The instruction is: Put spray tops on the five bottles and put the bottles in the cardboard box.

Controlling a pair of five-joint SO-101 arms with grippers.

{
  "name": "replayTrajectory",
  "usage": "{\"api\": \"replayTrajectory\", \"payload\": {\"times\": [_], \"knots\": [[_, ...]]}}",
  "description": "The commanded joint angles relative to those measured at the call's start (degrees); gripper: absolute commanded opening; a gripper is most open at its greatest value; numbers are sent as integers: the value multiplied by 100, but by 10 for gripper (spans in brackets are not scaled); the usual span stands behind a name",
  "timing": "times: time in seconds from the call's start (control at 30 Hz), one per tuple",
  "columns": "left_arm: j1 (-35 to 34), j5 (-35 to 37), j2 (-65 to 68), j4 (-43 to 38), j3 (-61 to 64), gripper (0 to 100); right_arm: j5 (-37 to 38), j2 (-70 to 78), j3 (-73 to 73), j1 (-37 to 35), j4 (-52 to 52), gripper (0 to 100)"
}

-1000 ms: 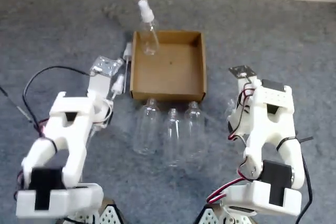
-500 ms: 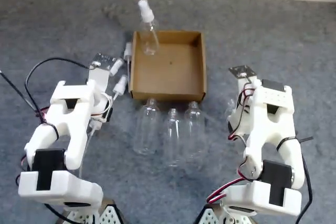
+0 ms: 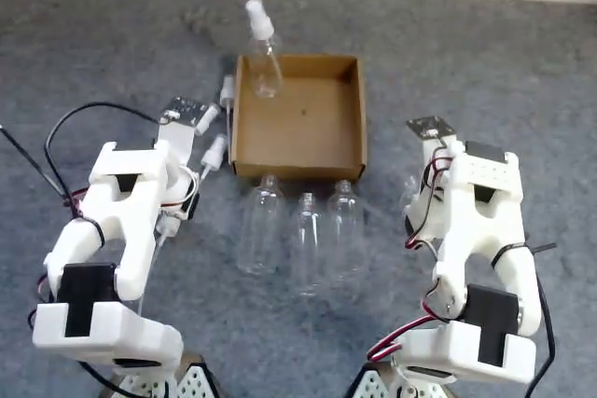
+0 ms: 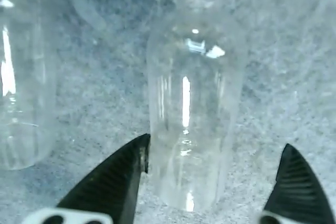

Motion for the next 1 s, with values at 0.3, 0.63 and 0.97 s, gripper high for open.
{"api": "replayTrajectory", "payload": {"times": [0.3, 0.63, 0.97], "knots": [[-48, 70, -2290, 1486, -426, 2, -105, -286, -593, -40, 57, 317], [-48, 290, -3749, 1064, 998, 2, -642, -4, -1393, -760, 66, 193], [-40, 281, -3749, 765, 1314, 2, -440, 1244, -1393, -743, 22, 187]]}}
